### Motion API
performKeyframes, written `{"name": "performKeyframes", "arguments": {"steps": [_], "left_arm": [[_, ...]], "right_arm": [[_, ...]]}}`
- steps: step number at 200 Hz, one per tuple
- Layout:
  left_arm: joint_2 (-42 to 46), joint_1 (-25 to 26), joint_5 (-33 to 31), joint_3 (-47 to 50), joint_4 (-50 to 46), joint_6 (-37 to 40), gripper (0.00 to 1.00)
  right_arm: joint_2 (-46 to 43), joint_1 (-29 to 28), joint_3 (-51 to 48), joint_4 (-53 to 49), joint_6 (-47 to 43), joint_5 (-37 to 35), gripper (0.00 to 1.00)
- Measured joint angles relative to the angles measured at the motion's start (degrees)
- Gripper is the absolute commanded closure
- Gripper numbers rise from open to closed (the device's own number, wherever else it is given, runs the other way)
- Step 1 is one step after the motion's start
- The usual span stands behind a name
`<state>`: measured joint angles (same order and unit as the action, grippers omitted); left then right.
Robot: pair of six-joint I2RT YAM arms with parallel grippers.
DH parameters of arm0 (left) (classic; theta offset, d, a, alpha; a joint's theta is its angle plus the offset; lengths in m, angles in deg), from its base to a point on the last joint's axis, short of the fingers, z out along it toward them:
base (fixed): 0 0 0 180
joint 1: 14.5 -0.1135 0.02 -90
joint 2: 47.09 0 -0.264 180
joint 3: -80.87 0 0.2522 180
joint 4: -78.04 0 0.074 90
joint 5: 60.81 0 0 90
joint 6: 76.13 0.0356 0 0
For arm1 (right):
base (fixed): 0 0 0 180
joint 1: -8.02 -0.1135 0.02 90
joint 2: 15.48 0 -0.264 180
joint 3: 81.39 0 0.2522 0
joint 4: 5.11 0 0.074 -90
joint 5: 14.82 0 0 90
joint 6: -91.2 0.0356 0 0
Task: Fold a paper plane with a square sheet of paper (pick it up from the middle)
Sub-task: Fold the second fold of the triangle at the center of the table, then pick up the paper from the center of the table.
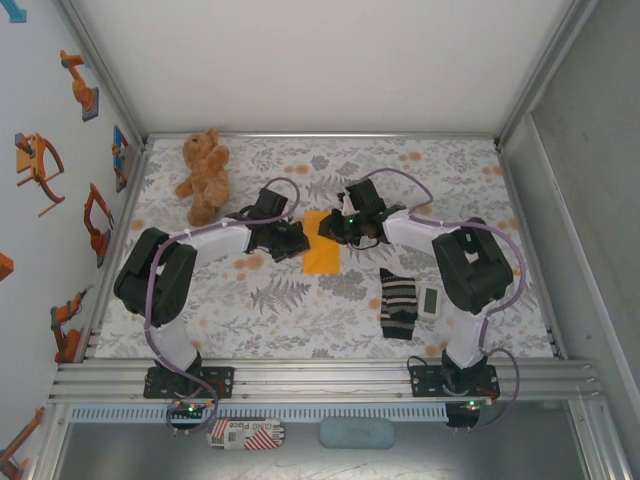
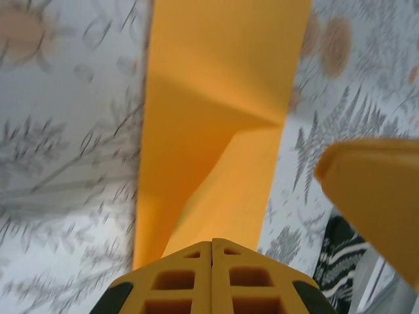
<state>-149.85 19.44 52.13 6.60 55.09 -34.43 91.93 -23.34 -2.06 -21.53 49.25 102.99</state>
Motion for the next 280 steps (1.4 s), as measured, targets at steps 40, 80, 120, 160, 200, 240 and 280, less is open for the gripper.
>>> {"name": "performKeyframes", "arguments": {"steps": [40,80,120,160,200,240,280], "left_arm": [[-2.62,-0.04,0.02,-1.36,2.51,-0.59,0.94],[-5.60,-0.31,-0.59,-4.72,1.68,-0.22,0.91],[-8.20,-1.81,-1.51,-6.14,1.62,0.35,0.92],[-10.71,-2.36,-1.22,-6.14,2.10,0.52,0.92],[-10.71,-2.36,-1.22,-6.14,2.19,0.55,0.92],[-10.71,-2.36,-1.22,-6.10,2.27,0.55,0.92],[-10.71,-2.36,-1.22,-6.08,2.29,0.55,0.92]], "right_arm": [[-1.53,1.81,-4.55,0.57,2.78,-3.54,0.74],[-1.53,1.92,-5.97,1.79,4.81,-4.61,0.59],[-1.53,1.92,-7.34,3.89,6.86,-4.79,0.59],[-1.53,1.92,-8.52,5.86,9.27,-4.76,0.59],[-1.51,1.92,-9.38,7.98,11.91,-4.09,0.62],[-0.90,1.90,-9.40,10.99,14.45,-2.51,0.67],[-0.02,1.49,-9.97,11.08,15.85,-2.82,0.67]]}}
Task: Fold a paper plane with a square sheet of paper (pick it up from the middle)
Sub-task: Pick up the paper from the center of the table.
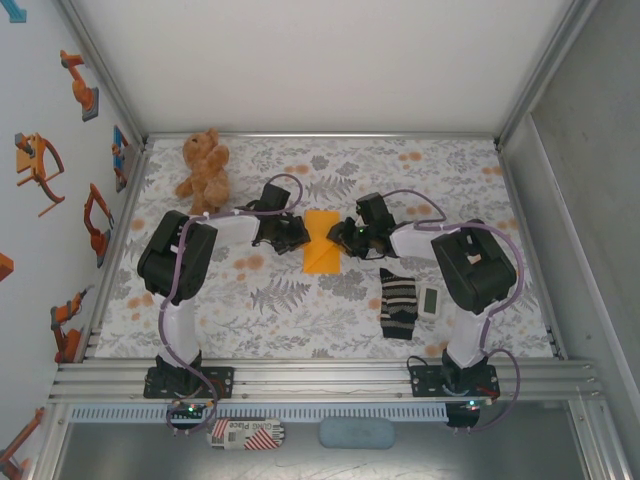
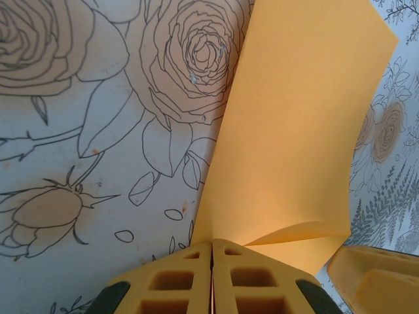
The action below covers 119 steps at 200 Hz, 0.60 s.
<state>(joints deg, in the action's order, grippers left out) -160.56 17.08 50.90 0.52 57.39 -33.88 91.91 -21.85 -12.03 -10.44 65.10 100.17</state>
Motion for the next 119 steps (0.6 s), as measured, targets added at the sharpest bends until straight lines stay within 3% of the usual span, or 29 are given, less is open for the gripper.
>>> {"name": "performKeyframes", "arguments": {"steps": [119], "left_arm": [[0.00,-0.02,0.00,0.02,0.02,-0.02,0.92]], "right_arm": [[2.12,-0.33,-0.42,1.70,0.85,0.94,0.78]]}}
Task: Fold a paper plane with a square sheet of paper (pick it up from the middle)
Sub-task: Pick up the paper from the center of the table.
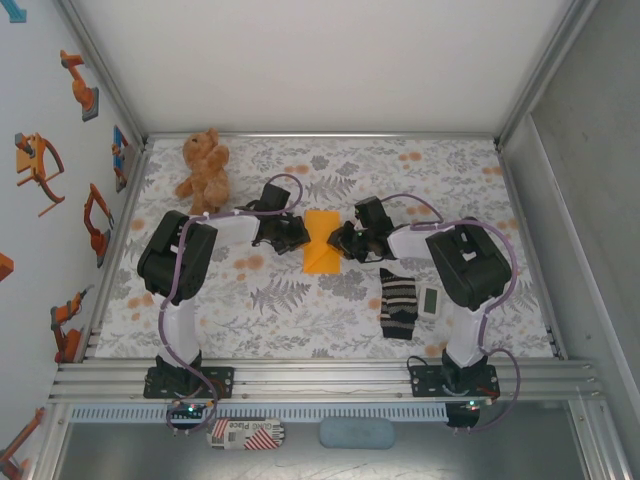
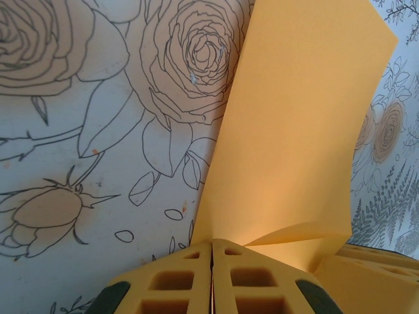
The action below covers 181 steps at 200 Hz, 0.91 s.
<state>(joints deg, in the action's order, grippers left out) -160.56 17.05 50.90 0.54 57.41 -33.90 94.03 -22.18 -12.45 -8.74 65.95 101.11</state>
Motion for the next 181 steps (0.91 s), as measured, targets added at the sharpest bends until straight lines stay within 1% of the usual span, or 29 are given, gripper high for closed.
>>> {"name": "performKeyframes", "arguments": {"steps": [43,64,91,96,122,136,163,181], "left_arm": [[0.00,0.00,0.00,0.00,-0.02,0.02,0.92],[0.00,-0.11,0.02,-0.02,-0.04,0.02,0.92],[0.04,-0.33,0.00,-0.11,-0.37,0.07,0.92],[0.11,-0.44,0.00,-0.11,-0.50,0.07,0.91],[1.75,-1.57,-1.20,-0.07,-2.12,0.17,0.81],[4.15,-2.69,-2.38,0.37,-2.34,0.02,0.73],[13.70,-5.18,-4.90,4.13,-2.21,-0.74,0.56],[21.75,-6.40,-6.34,7.58,-1.38,-1.64,0.41]], "right_arm": [[0.09,-0.04,0.02,1.55,0.02,0.22,0.84],[0.50,-0.04,0.07,2.32,-0.04,0.39,0.89],[1.51,-0.04,0.07,3.06,-0.09,0.39,0.99],[1.60,-0.04,0.09,3.10,0.09,0.39,1.00],[1.57,-0.04,0.48,3.52,-0.81,0.13,1.00],[1.18,-0.04,0.83,3.45,-2.05,-0.07,1.00],[-1.90,-0.04,1.27,3.39,-5.42,-0.31,1.00],[-5.11,0.02,2.03,3.98,-7.69,0.17,1.00]]}}
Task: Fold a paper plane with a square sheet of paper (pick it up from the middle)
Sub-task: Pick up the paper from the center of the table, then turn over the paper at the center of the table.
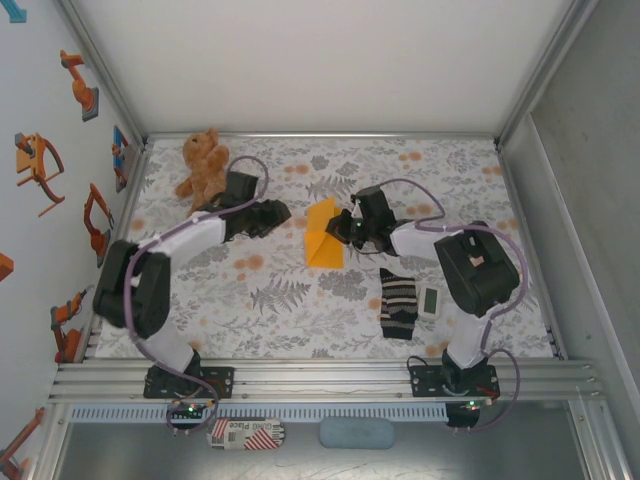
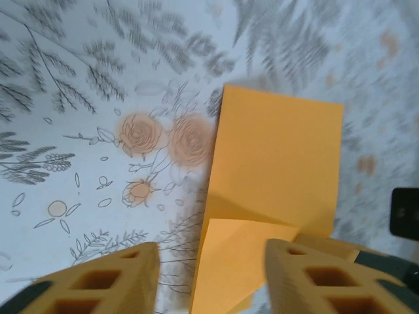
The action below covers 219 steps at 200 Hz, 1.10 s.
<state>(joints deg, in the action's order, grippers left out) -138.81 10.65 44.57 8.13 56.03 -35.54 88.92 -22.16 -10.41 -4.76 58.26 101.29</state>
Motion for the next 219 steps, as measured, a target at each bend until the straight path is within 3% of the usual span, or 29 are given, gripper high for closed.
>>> {"name": "performKeyframes", "arguments": {"steps": [36,65,86,132,187,219], "left_arm": [[13.29,-0.44,0.52,7.26,4.70,-3.45,0.14],[19.80,-0.44,4.11,12.11,11.08,-6.38,0.00],[21.97,-0.15,7.37,13.55,15.41,-8.39,0.04],[22.05,2.71,12.83,13.29,22.53,-10.05,0.01],[21.90,2.64,14.60,12.94,29.31,-11.72,0.19],[21.90,1.92,14.51,13.11,32.33,-12.66,0.38]], "right_arm": [[-6.27,0.26,2.82,2.60,-2.36,3.76,1.00],[-8.79,0.37,5.99,5.57,-1.90,8.02,1.00],[-9.64,0.37,7.41,7.76,0.04,10.75,1.00],[-9.94,0.37,8.81,13.86,6.69,14.99,1.00],[-9.97,0.39,8.85,17.46,11.56,16.81,1.00],[-10.58,0.59,8.85,16.96,12.15,17.55,1.00]]}}
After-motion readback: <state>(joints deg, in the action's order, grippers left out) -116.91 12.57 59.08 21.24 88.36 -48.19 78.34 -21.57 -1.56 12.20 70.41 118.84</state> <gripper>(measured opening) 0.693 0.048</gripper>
